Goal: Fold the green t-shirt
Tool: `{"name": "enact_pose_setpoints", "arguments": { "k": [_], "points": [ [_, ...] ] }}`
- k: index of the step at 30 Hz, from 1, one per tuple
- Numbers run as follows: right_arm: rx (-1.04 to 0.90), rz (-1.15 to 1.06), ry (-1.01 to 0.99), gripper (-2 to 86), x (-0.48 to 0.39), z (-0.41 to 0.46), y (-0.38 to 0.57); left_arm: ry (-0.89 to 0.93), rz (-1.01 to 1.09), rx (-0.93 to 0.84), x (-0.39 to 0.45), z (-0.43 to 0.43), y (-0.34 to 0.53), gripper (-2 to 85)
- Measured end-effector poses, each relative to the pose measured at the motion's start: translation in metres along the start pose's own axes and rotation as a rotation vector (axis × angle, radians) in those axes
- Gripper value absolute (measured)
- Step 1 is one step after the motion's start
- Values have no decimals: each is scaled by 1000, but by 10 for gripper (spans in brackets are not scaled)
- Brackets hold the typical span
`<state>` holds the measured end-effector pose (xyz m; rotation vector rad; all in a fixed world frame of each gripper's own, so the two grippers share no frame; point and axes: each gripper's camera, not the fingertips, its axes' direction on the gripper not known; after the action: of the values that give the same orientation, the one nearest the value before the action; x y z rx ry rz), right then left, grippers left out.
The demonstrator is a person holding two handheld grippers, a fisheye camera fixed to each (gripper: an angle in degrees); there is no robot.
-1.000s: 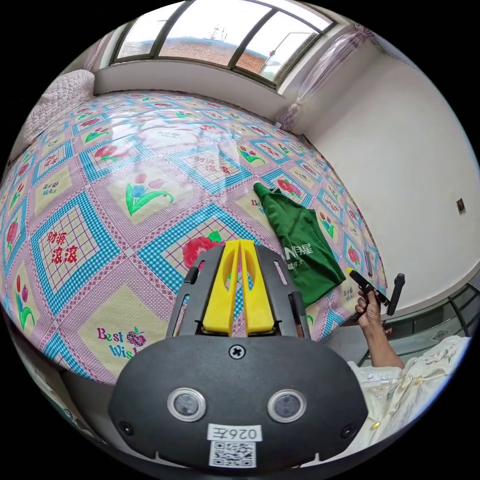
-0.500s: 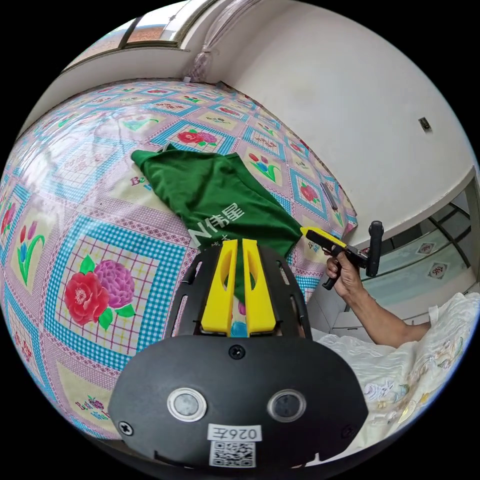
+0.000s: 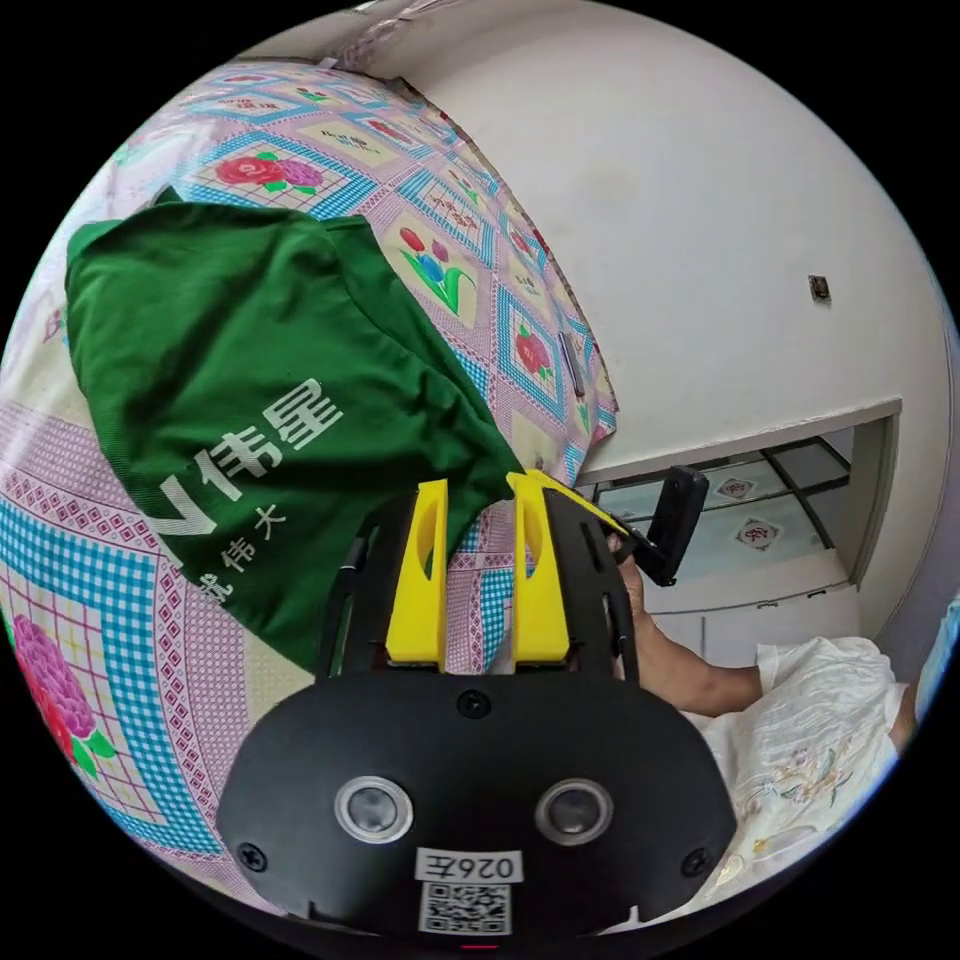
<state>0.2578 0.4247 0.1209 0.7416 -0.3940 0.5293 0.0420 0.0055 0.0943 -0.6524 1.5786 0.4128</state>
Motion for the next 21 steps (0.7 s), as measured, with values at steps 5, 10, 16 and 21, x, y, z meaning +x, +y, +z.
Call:
{"name": "enact_pose_setpoints", "arguments": {
  "k": [5, 10, 16, 21],
  "points": [
    [-36, -22, -207, -14, -6, -7, 11, 169, -19, 1, -23, -7, -10, 79],
    [-79, -28, -238, -14, -7, 6, 23, 173, 4, 27, -40, -26, -11, 12],
    [-186, -152, -281, -13, -40, 37, 23, 90, 48, 76, -50, -73, 7, -5],
    [-253, -255, -213, -14, -62, 61, 32, -81, -119, 209, -89, -147, 64, -5]
  ]
}}
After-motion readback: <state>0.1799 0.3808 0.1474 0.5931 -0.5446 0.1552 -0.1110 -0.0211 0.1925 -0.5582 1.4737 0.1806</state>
